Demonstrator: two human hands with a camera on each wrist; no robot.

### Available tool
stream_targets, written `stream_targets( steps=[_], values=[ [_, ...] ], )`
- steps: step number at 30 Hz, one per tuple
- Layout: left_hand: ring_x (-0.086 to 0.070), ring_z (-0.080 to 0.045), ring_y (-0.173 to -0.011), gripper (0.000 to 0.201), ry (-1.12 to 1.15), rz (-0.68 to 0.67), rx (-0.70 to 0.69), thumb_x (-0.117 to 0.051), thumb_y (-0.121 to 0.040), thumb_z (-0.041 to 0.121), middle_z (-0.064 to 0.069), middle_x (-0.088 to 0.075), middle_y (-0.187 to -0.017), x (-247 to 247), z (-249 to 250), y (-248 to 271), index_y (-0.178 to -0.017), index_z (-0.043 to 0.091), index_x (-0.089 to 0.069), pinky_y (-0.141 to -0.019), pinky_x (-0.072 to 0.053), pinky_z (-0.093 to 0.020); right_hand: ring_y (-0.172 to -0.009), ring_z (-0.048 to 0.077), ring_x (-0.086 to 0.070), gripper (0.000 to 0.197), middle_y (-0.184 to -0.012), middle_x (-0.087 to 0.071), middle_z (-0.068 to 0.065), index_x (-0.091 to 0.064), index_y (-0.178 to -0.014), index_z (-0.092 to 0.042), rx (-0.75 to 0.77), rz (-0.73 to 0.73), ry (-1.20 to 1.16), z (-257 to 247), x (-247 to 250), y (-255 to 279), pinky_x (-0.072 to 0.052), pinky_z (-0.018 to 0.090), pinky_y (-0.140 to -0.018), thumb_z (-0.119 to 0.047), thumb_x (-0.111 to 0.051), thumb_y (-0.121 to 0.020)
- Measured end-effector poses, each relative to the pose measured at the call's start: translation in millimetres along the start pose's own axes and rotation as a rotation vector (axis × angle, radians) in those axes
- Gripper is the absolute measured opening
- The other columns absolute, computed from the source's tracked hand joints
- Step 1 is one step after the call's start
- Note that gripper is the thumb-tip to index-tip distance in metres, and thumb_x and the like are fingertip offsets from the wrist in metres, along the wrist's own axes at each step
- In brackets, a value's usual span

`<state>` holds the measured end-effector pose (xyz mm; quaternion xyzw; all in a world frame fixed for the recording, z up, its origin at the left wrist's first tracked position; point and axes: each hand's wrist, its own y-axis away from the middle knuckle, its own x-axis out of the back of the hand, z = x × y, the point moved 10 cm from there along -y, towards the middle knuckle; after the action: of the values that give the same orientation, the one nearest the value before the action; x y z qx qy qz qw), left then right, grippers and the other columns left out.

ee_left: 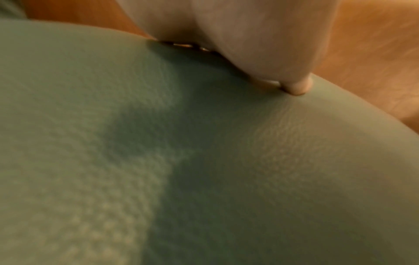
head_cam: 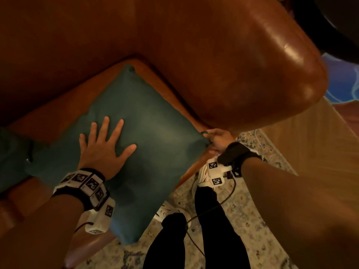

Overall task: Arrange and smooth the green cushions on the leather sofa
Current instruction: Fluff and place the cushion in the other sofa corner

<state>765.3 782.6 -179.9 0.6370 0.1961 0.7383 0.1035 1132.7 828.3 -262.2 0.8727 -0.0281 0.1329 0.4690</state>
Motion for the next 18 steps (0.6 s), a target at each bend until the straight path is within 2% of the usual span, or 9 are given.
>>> stream_targets(
  steps=[3, 5, 7, 9, 10, 12, 13, 15, 18],
  values=[
    [0.001, -0.030, -0.147, 0.082, 0.003, -0.010, -0.004, -0.001, -0.073, 0.086, 0.005, 0.008, -0.161, -2, 3, 1, -0.144, 0.049, 0.013, -0.117, -0.005, -0.056, -0.071, 0.018, -0.063, 0.012, -0.092, -0.068, 0.008, -0.067, -0.095, -0.013, 0.103, 0.101, 0.329, -8, 19, -3, -0.050, 0.027, -0.063, -0.024, -0.066, -0.090],
    [0.001, -0.030, -0.147, 0.082, -0.003, -0.010, 0.003, 0.001, -0.072, 0.086, 0.005, 0.008, -0.161, -2, 4, 1, -0.144, 0.049, 0.014, -0.117, -0.005, -0.055, -0.082, 0.023, -0.063, 0.026, -0.097, -0.066, 0.010, -0.067, -0.103, -0.009, 0.052, 0.200, 0.434, 9, 39, 1, -0.047, 0.028, -0.071, -0.030, -0.054, -0.097],
    [0.002, -0.029, -0.147, 0.083, -0.002, -0.021, 0.011, 0.003, -0.071, 0.086, 0.005, 0.009, -0.160, -2, 1, 1, -0.144, 0.049, 0.016, -0.117, -0.005, -0.055, -0.098, 0.026, -0.064, 0.028, -0.113, -0.065, 0.012, -0.062, -0.112, -0.007, -0.073, 0.179, 0.492, 43, 51, 1, -0.049, 0.025, -0.074, -0.027, -0.049, -0.098],
    [0.002, -0.029, -0.147, 0.083, 0.004, -0.035, 0.007, 0.002, -0.071, 0.086, 0.005, 0.010, -0.160, -3, -1, 0, -0.143, 0.049, 0.017, -0.117, -0.006, -0.055, -0.091, 0.024, -0.066, 0.023, -0.108, -0.069, 0.010, -0.064, -0.103, -0.009, -0.116, 0.213, 0.489, 55, 62, 8, -0.053, 0.022, -0.072, -0.026, -0.050, -0.097],
    [0.003, -0.029, -0.147, 0.082, 0.007, -0.035, 0.009, 0.002, -0.072, 0.086, 0.005, 0.010, -0.160, -2, -2, -1, -0.143, 0.049, 0.017, -0.117, -0.006, -0.055, -0.089, 0.026, -0.066, 0.024, -0.099, -0.070, 0.010, -0.065, -0.098, -0.011, -0.094, 0.274, 0.425, 49, 69, 16, -0.056, 0.029, -0.078, -0.030, -0.051, -0.096],
    [0.003, -0.029, -0.147, 0.081, 0.005, -0.032, 0.011, -0.001, -0.074, 0.086, 0.005, 0.010, -0.160, -1, 1, -1, -0.144, 0.049, 0.016, -0.117, -0.005, -0.056, -0.086, 0.027, -0.065, 0.030, -0.088, -0.069, 0.008, -0.066, -0.090, -0.014, 0.133, 0.363, 0.377, 3, 68, 44, -0.053, 0.039, -0.083, -0.041, -0.053, -0.094],
    [0.003, -0.029, -0.147, 0.080, 0.002, -0.036, 0.014, -0.003, -0.075, 0.085, 0.005, 0.010, -0.160, -1, 4, -1, -0.144, 0.049, 0.016, -0.117, -0.005, -0.056, -0.081, 0.024, -0.066, 0.031, -0.083, -0.069, 0.006, -0.066, -0.086, -0.015, 0.268, 0.294, 0.345, -24, 52, 65, -0.053, 0.038, -0.079, -0.043, -0.055, -0.093],
    [0.005, -0.029, -0.147, 0.079, -0.003, -0.035, 0.026, -0.007, -0.077, 0.083, 0.005, 0.011, -0.160, -1, 10, -1, -0.145, 0.048, 0.015, -0.117, -0.003, -0.056, -0.068, 0.017, -0.066, 0.027, -0.075, -0.069, 0.004, -0.066, -0.080, -0.014, 0.422, -0.082, 0.116, -69, -14, 106, -0.052, 0.035, -0.070, -0.036, -0.058, -0.093],
    [0.005, -0.028, -0.147, 0.079, -0.010, -0.020, 0.041, -0.013, -0.079, 0.080, 0.005, 0.010, -0.160, 3, 14, 7, -0.146, 0.046, 0.012, -0.117, -0.002, -0.055, -0.069, 0.019, -0.066, 0.036, -0.080, -0.072, 0.004, -0.065, -0.092, -0.015, 0.153, -0.729, 0.033, -55, -133, 152, -0.049, 0.027, -0.062, -0.044, -0.044, -0.097]
  ],
)
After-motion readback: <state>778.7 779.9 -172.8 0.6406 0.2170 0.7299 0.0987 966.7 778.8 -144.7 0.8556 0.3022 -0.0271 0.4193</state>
